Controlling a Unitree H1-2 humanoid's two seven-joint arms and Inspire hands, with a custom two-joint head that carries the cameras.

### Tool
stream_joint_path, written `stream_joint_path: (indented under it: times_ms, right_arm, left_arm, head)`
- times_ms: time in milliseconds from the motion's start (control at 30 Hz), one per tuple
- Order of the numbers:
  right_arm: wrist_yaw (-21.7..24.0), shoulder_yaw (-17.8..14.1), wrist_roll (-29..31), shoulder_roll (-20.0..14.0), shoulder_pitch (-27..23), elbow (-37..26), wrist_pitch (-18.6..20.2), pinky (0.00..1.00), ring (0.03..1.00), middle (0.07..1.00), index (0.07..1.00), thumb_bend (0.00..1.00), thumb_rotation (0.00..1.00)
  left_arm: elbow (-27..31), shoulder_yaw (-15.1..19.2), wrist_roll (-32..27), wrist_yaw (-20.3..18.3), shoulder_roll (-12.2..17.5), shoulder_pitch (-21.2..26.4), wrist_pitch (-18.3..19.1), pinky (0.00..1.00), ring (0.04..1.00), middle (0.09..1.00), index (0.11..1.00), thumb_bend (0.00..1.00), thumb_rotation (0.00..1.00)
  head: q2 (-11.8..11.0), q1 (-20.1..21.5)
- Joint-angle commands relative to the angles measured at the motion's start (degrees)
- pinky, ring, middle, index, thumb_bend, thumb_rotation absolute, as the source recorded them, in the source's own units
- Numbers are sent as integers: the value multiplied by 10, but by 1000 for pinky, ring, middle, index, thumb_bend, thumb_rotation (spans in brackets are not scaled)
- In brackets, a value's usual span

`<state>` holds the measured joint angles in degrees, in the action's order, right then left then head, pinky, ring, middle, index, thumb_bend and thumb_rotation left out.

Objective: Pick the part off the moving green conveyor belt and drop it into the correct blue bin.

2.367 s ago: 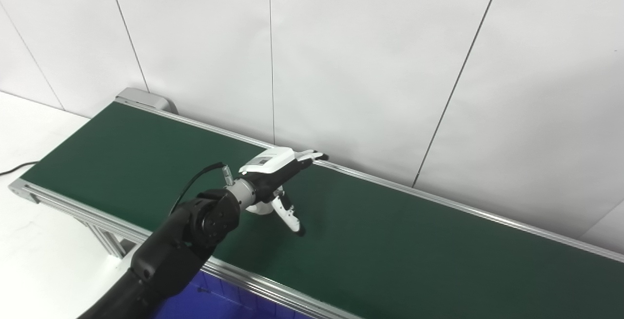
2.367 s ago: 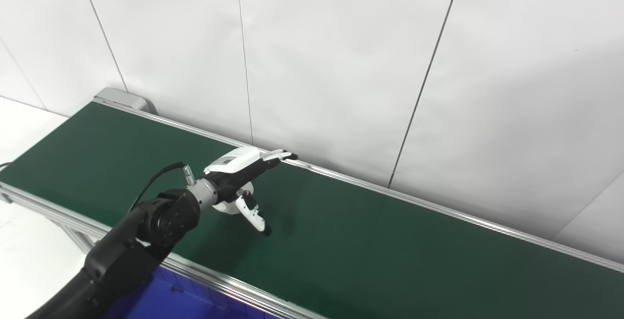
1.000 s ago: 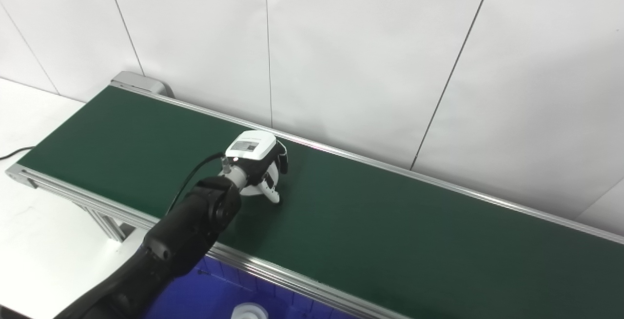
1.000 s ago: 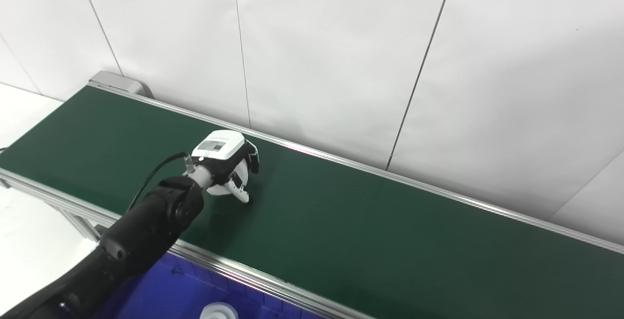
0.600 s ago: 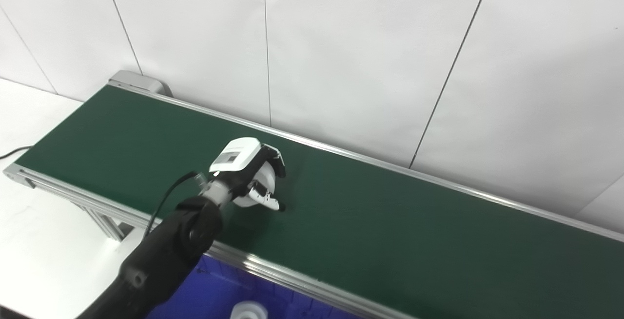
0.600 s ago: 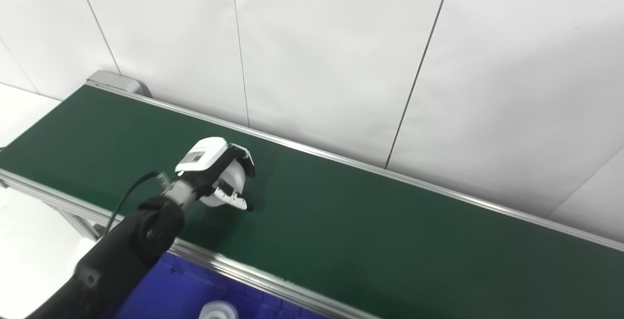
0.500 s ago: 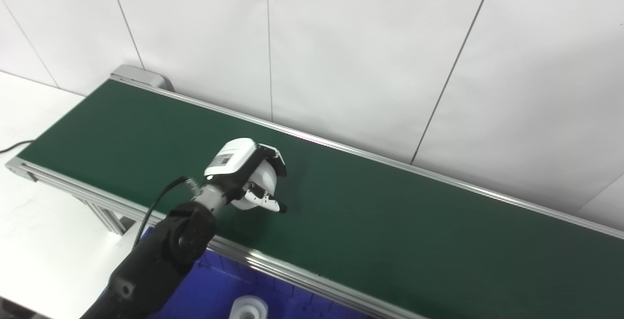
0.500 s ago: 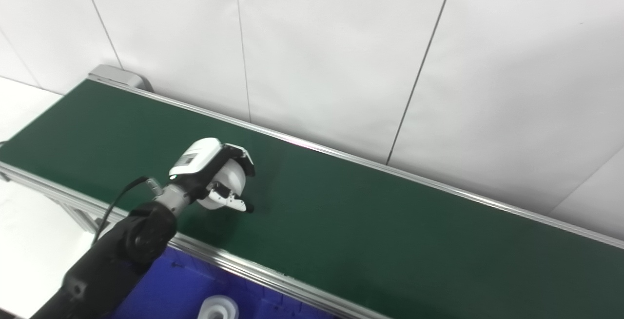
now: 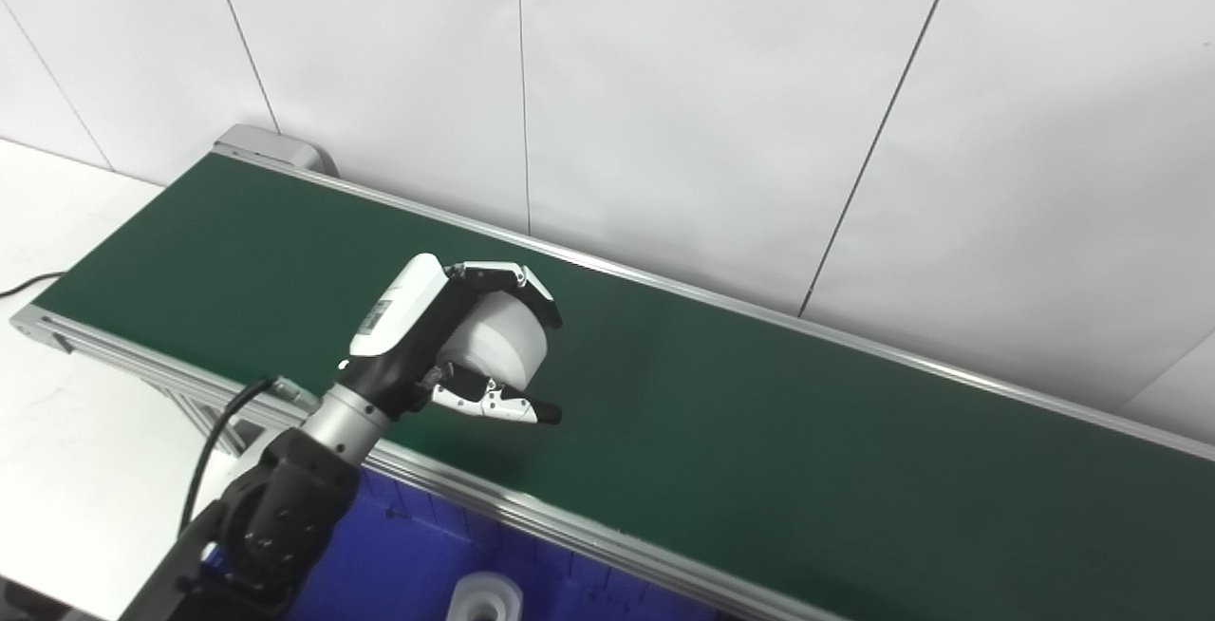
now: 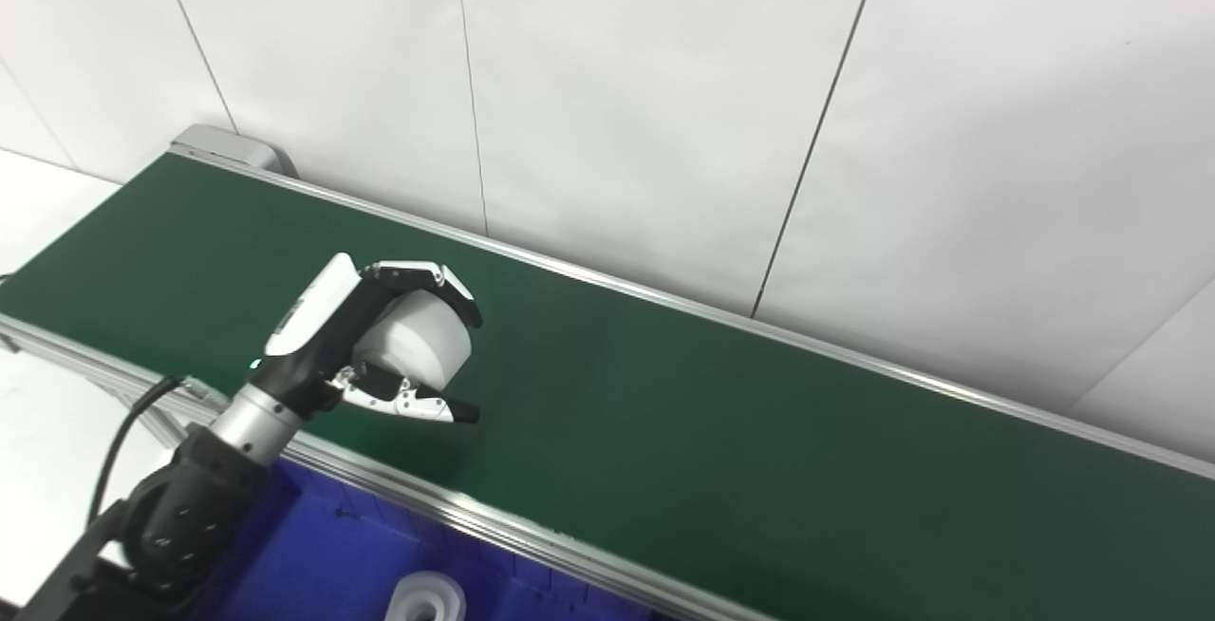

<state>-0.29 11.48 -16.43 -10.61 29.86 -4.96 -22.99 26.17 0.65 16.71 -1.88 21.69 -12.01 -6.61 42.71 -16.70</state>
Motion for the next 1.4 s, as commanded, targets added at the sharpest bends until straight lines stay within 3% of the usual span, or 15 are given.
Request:
stream_joint_path:
  times_ms: [0, 100, 200, 233, 367, 500, 700, 933, 1133, 1200, 1233, 1267, 1300, 1333, 1367]
  right_arm:
    - [3, 1, 8, 4, 9, -26, -10, 715, 842, 900, 907, 693, 172]
    - [5, 1, 2, 5, 15, -40, -1, 732, 843, 899, 909, 698, 184]
    - [10, 1, -4, 4, 22, -60, 15, 752, 847, 892, 908, 707, 225]
    - [11, 0, -6, 3, 23, -67, 18, 755, 848, 891, 908, 710, 231]
    - [20, -3, -10, 4, 29, -100, 46, 719, 824, 879, 893, 743, 272]
    - [35, -2, 0, 7, 27, -133, 84, 704, 816, 871, 885, 758, 264]
    - [54, -5, 8, 9, 18, -167, 132, 726, 820, 858, 881, 769, 254]
    - [71, -14, 25, -3, 7, -174, 151, 724, 819, 863, 883, 771, 256]
    - [74, -16, 19, -8, -1, -161, 143, 726, 820, 863, 883, 772, 269]
    - [73, -16, 19, -8, -1, -159, 142, 723, 818, 861, 882, 774, 271]
    - [73, -16, 21, -8, -1, -158, 140, 720, 816, 860, 882, 774, 268]
    - [72, -16, 21, -7, -1, -155, 138, 720, 815, 858, 882, 775, 268]
    - [71, -16, 19, -7, 0, -153, 136, 723, 816, 858, 882, 777, 272]
    - [69, -16, 16, -7, 2, -152, 134, 729, 820, 857, 881, 780, 282]
    - [68, -17, 18, -6, 4, -151, 131, 729, 820, 857, 881, 780, 284]
  left_arm:
    - [31, 3, -31, -6, -2, -37, -29, 233, 393, 492, 494, 493, 0]
    - [47, 0, -70, -24, -1, -80, -44, 199, 377, 474, 502, 491, 0]
    - [46, -12, -95, -47, 5, -123, -70, 286, 411, 497, 488, 494, 0]
    - [44, -17, -95, -56, 8, -136, -78, 302, 417, 500, 485, 494, 0]
    - [43, -34, -89, -86, 13, -171, -79, 374, 453, 510, 456, 495, 0]
    - [28, -63, -58, -115, 12, -168, -82, 356, 450, 514, 452, 494, 0]
    - [-53, -123, 13, -125, -17, -125, -108, 327, 440, 507, 463, 494, 0]
    - [-124, -172, 118, -131, -33, -73, -77, 424, 462, 500, 471, 495, 0]
    - [-143, -212, 206, -191, -38, -36, 48, 451, 445, 541, 473, 494, 0]
    - [-137, -227, 254, -207, -33, -29, 77, 504, 568, 528, 478, 504, 0]
    - [-131, -240, 290, -225, -27, -24, 92, 627, 684, 646, 490, 496, 43]
    - [-125, -256, 331, -245, -18, -17, 104, 832, 815, 756, 680, 479, 500]
    - [-116, -268, 366, -265, -11, -12, 114, 914, 869, 797, 744, 530, 726]
    - [-108, -276, 387, -280, -8, -10, 122, 972, 942, 865, 819, 649, 911]
    - [-100, -280, 396, -289, -5, -9, 126, 978, 951, 875, 828, 665, 929]
  head:
    - [12, 9]
    - [38, 29]
    - [56, 45]
    - [76, 59]
    - [109, 80]
    - [135, 96]
    - [169, 111]
    - [169, 109]
    - [153, 111]
    - [147, 116]
    - [147, 116]
    - [145, 118]
    - [143, 121]
    - [140, 125]
    - [139, 126]
